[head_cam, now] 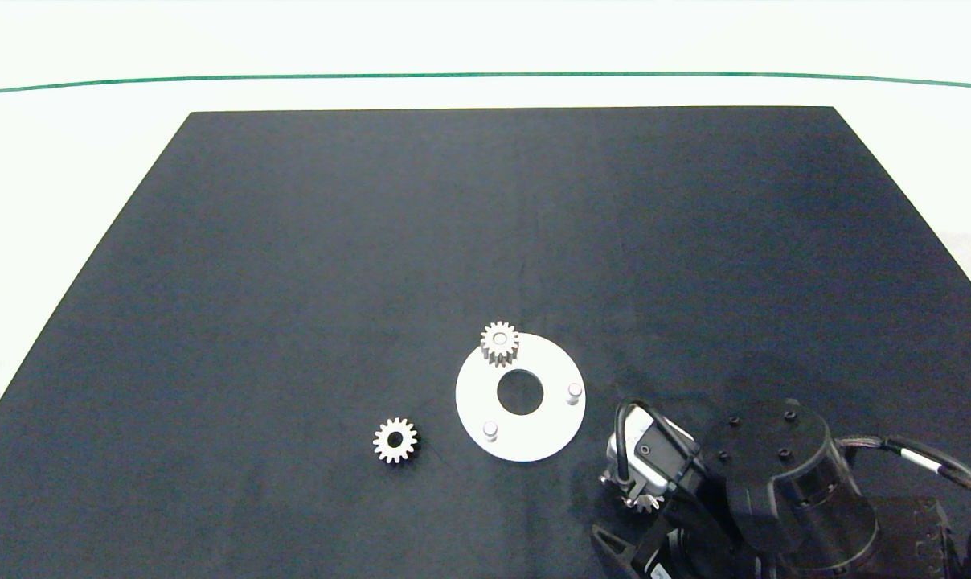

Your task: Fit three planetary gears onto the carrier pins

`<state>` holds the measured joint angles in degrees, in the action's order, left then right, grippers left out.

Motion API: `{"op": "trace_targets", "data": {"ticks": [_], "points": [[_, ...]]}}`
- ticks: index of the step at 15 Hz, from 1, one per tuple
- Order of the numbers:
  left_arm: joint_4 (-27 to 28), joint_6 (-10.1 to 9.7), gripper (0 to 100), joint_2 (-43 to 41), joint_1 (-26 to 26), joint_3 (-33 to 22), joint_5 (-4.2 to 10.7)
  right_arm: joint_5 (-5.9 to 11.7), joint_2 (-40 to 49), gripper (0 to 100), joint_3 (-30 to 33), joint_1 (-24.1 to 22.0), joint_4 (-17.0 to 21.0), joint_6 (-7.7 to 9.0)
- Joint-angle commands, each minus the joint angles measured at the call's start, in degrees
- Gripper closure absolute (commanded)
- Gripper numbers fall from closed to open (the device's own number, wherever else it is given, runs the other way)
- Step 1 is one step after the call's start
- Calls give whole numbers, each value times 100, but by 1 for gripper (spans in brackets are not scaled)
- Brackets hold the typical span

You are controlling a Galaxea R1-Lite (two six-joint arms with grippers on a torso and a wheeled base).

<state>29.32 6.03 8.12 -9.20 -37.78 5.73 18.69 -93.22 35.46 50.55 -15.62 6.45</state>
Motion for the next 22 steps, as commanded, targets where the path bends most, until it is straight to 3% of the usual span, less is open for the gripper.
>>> {"op": "trace_targets", "data": {"ticks": [1, 22], "points": [[21, 3, 0, 5, 6, -10, 7, 12, -21, 29, 13, -19, -12, 6], [56, 3, 0, 5, 6, -54, 7, 12, -161, 71, 154, -221, -12, 6]]}}
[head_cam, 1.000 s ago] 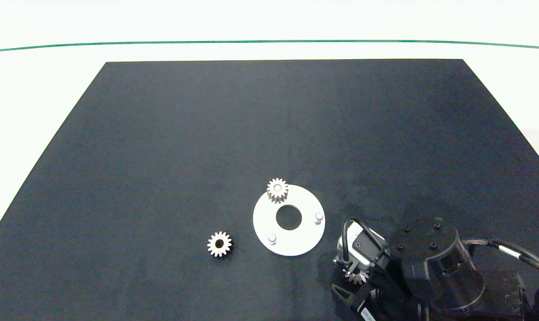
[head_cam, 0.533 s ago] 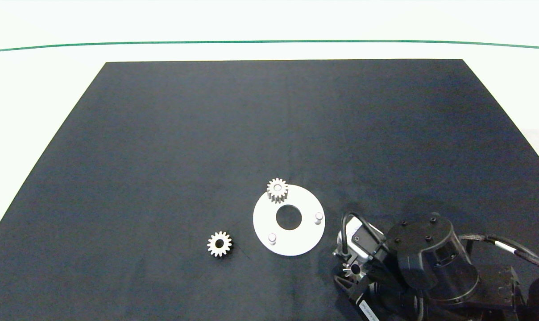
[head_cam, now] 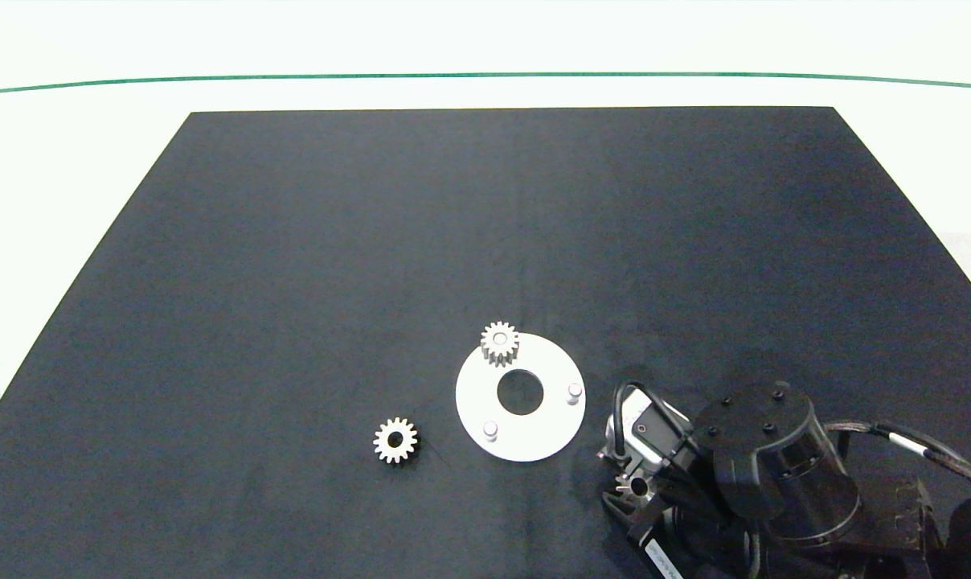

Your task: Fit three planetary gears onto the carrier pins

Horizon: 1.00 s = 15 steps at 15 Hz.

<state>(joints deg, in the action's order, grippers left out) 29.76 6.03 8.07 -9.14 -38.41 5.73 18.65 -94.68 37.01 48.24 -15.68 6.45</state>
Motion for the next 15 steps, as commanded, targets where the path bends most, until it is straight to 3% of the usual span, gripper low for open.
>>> {"op": "trace_targets", "data": {"ticks": [1, 11, 15], "points": [[13, 3, 0, 10, 0, 9, 7, 7, -15, 72, -1, 10, -6, 6], [13, -85, 0, 19, -9, 9, 7, 24, 11, 90, 184, -7, 21, -47], [30, -85, 0, 19, -17, 9, 7, 16, 372, 90, 518, 19, 566, -65]]}}
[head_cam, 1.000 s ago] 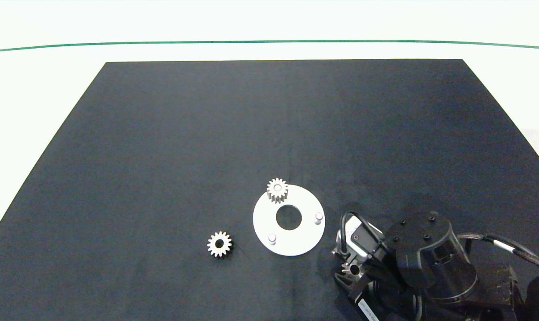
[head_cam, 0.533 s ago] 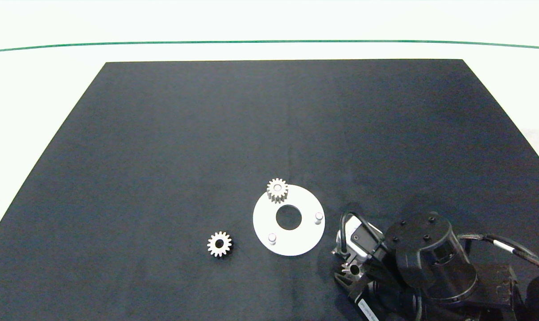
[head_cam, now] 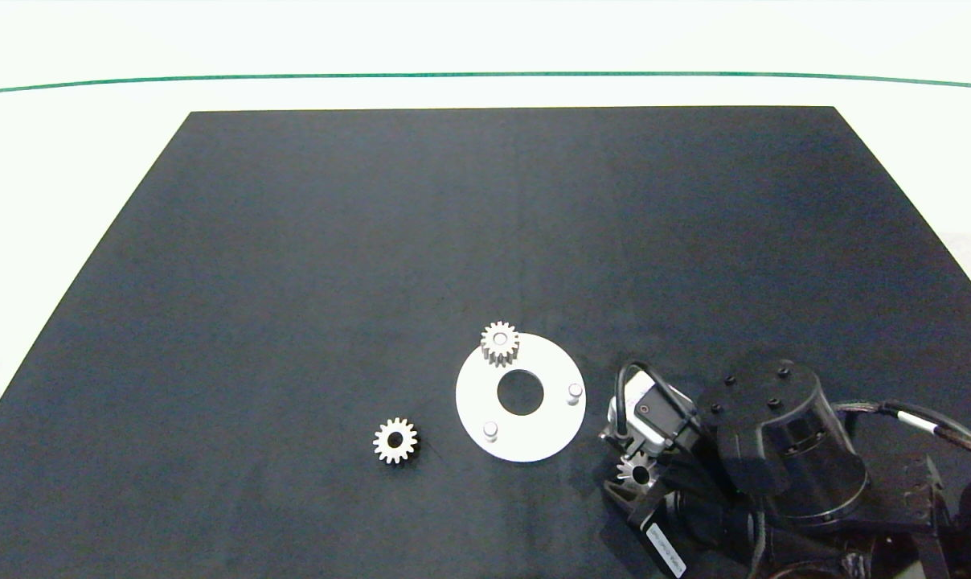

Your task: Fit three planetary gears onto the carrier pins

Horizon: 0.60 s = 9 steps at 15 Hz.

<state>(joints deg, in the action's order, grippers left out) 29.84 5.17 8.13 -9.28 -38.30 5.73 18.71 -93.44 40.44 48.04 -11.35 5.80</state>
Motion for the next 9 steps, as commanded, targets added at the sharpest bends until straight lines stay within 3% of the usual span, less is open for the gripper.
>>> {"op": "trace_targets", "data": {"ticks": [1, 5, 9], "points": [[22, 2, 0, 4, -4, -2, 7, 10, 309, 90, 281, 38, 159, 9], [22, -7, 0, 13, 5, -2, 7, 18, 283, 90, 1133, 3, 590, 44], [4, -7, 0, 4, 5, -46, 7, 27, -51, 90, 1502, 3, 599, 35]]}}
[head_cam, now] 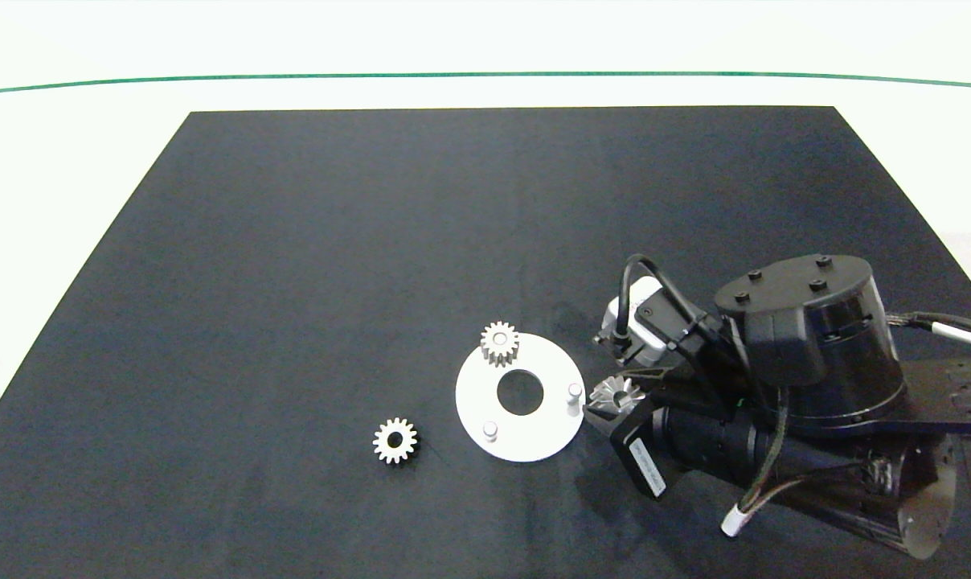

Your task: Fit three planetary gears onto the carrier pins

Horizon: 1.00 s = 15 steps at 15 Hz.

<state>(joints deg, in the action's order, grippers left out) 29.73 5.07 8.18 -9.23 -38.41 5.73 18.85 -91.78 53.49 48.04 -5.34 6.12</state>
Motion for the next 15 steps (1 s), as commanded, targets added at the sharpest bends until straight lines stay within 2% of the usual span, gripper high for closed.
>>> {"op": "trace_targets", "data": {"ticks": [1, 8, 15], "points": [[15, 3, 0, 8, 0, -61, 7, 14, -305, 90, 241, -5, -2, 3], [15, 3, 0, 26, -9, -79, 7, 5, -709, 90, 557, -102, -20, -23], [33, -24, 0, 52, -18, -70, 7, -4, -859, 90, 592, -111, -37, -32]]}}
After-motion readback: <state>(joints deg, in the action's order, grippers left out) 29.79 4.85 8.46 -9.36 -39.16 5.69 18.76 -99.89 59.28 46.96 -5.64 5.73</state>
